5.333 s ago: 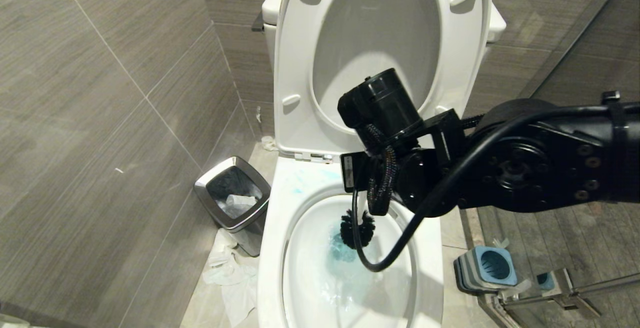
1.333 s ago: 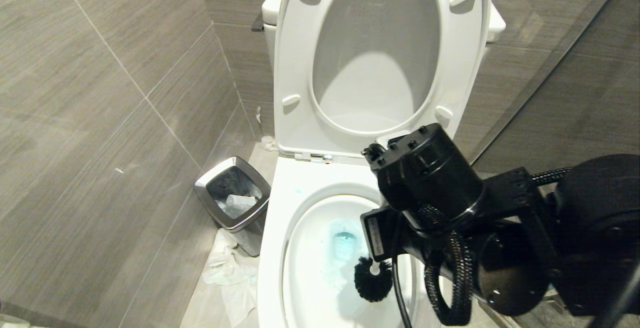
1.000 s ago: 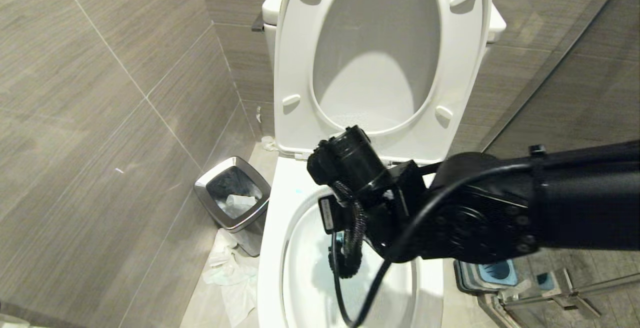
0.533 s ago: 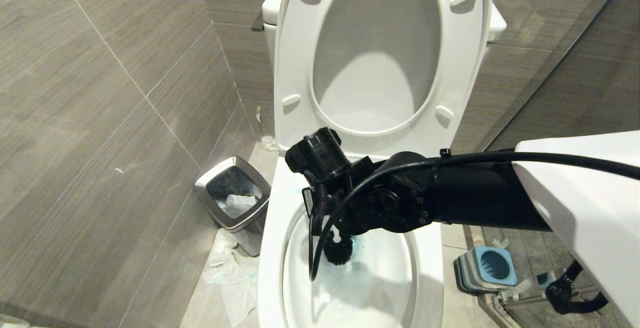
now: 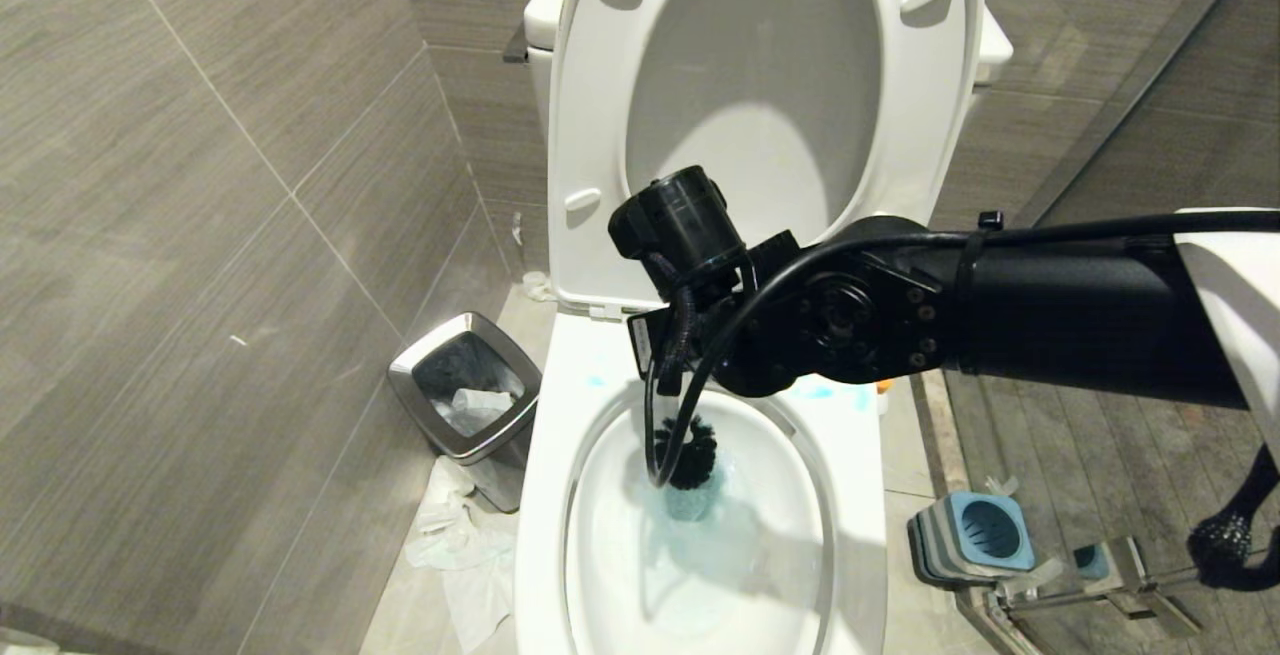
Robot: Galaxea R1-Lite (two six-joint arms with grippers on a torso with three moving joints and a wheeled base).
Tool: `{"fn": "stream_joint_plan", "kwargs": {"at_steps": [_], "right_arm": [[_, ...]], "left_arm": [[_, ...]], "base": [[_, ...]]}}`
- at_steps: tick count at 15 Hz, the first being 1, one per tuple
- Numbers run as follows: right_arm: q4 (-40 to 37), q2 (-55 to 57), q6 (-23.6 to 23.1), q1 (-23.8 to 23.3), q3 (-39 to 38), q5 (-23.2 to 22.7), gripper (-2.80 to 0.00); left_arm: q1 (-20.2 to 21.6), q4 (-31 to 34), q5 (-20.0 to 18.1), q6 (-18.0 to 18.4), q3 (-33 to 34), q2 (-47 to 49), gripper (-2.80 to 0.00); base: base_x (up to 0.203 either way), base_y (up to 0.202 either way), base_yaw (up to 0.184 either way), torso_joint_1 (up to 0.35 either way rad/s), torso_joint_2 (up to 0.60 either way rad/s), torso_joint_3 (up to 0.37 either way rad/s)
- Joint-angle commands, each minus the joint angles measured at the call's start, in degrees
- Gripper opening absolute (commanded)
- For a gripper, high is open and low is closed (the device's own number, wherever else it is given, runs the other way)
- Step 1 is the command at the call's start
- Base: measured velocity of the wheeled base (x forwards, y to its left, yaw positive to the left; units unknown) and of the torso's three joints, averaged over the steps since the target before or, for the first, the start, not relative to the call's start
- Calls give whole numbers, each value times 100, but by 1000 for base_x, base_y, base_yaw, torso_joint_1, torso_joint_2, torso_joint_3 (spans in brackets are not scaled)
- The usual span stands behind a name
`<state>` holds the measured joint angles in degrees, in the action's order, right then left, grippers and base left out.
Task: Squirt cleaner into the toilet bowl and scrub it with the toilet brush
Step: Scrub the toilet bowl
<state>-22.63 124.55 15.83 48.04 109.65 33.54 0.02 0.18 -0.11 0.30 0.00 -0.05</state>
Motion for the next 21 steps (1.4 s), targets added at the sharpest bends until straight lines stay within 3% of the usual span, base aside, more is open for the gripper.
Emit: {"fn": "stream_joint_plan", "kwargs": {"at_steps": [1, 6, 10, 12, 17, 21], "right_arm": [[0, 227, 96, -14, -188, 36, -280], [4, 432, 387, 28, -508, 64, -280], [98, -350, 426, 425, -1708, -5, -280], [535, -614, 400, 738, -2157, -22, -280], [562, -157, 200, 673, -1032, 9, -280], [548, 11, -110, 204, -466, 41, -280]], "left_arm": [[-2, -1, 2, 5, 9, 5, -280], [6, -1, 2, 5, 9, 5, -280], [6, -1, 2, 5, 9, 5, -280], [6, -1, 2, 5, 9, 5, -280], [3, -1, 2, 5, 9, 5, -280], [-2, -1, 2, 5, 9, 5, -280]], "base": [[0, 0, 0, 0, 0, 0], [0, 0, 0, 0, 0, 0], [0, 0, 0, 0, 0, 0], [0, 0, 0, 0, 0, 0], [0, 0, 0, 0, 0, 0], [0, 0, 0, 0, 0, 0]]}}
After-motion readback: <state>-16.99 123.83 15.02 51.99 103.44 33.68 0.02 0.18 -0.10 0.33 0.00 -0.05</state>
